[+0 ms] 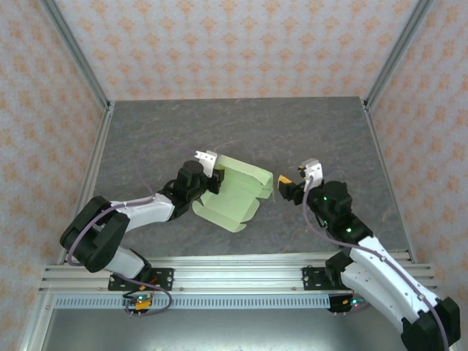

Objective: Fold the paper box

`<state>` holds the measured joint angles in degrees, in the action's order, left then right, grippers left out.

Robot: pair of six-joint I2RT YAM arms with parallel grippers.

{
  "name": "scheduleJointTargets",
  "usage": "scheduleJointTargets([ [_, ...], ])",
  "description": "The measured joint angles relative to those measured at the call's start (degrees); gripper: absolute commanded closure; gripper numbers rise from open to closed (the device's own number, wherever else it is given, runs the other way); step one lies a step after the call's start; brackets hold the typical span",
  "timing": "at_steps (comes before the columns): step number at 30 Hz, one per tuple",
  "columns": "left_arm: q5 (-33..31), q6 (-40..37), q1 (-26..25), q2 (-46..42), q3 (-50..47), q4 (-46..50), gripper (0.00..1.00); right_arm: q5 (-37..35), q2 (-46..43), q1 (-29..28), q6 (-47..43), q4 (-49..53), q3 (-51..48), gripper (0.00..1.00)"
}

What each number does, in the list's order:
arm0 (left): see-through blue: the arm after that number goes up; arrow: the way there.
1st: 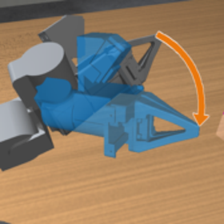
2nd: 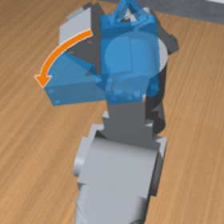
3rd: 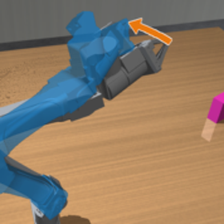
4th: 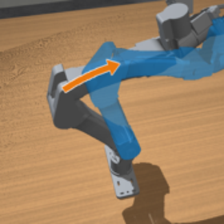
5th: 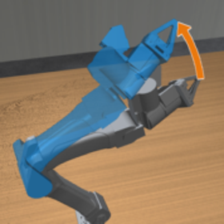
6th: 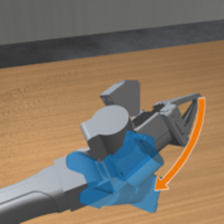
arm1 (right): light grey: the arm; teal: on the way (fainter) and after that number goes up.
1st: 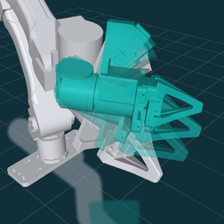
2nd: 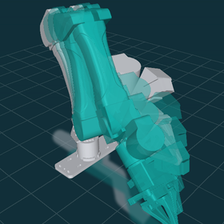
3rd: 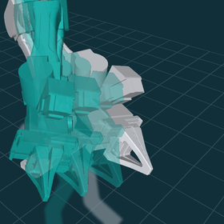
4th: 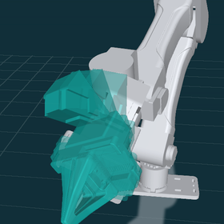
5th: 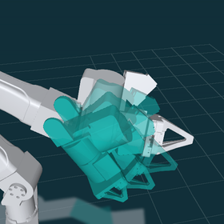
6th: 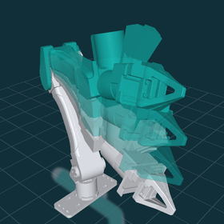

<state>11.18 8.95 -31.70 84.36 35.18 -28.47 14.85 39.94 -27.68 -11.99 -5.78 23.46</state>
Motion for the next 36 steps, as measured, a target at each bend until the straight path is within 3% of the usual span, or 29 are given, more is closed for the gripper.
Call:
scheduleJointTargets([
  [5,2.97,-0.46,1.38,-0.48,0.46,3.43,1.0,9.42,7.26,0.13,-6.14,1.73,0.55,0.37],
  [9,4.5,-0.66,1.77,-0.63,0.46,5.07,1.0,16.92,8.02,0.11,-8.26,0.66,0.96,0.38],
  [14,5.64,-0.66,1.88,-0.63,0.5,5.14,1.0,21.22,8.04,0.09,-8.66,-1.64,0.48,0.39],
  [22,7.74,-1.97,2.51,-0.63,0.52,5.11,1.0,24.83,8.46,0.09,-10.71,-1.22,0.31,0.38],
  [36,7.98,-2.34,5.09,2.27,0.33,3.98,1.0,22.56,12.2,-0.28,-11.21,-1.14,0.52,0.42],
])
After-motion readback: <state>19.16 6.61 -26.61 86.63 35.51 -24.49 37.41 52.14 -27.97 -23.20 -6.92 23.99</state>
